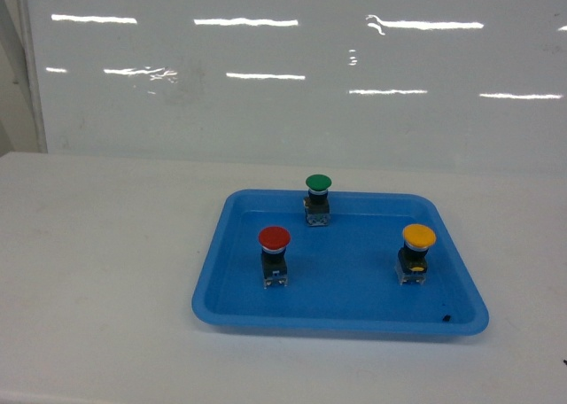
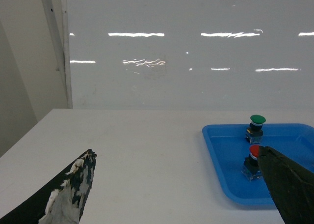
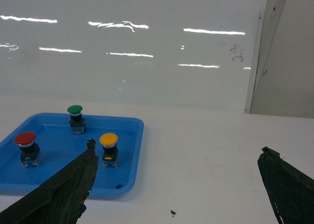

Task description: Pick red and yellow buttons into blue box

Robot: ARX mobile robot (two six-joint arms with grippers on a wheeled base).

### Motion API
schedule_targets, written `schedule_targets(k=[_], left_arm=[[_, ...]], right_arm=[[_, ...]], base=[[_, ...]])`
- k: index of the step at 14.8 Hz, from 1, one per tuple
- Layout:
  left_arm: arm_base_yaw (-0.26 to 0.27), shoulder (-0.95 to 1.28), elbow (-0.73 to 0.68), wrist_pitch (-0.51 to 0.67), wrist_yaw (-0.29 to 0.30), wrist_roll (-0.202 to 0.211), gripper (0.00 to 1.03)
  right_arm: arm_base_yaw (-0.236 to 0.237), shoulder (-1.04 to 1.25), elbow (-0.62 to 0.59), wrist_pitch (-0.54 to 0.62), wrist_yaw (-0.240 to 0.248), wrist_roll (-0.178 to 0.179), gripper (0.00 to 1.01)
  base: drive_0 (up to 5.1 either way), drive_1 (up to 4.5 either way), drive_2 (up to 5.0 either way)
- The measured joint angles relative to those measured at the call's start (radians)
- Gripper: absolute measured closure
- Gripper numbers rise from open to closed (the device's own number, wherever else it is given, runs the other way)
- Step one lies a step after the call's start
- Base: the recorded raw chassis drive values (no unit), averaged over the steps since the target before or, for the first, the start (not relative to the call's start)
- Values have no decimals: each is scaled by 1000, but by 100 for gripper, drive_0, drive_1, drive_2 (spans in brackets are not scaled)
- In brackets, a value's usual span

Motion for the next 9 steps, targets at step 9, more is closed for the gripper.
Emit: schedule_targets(k=[9], left_arm=[[0,0,0,0,0,0,5]], right_arm=[[0,0,0,0,0,0,3]], base=[[0,0,0]])
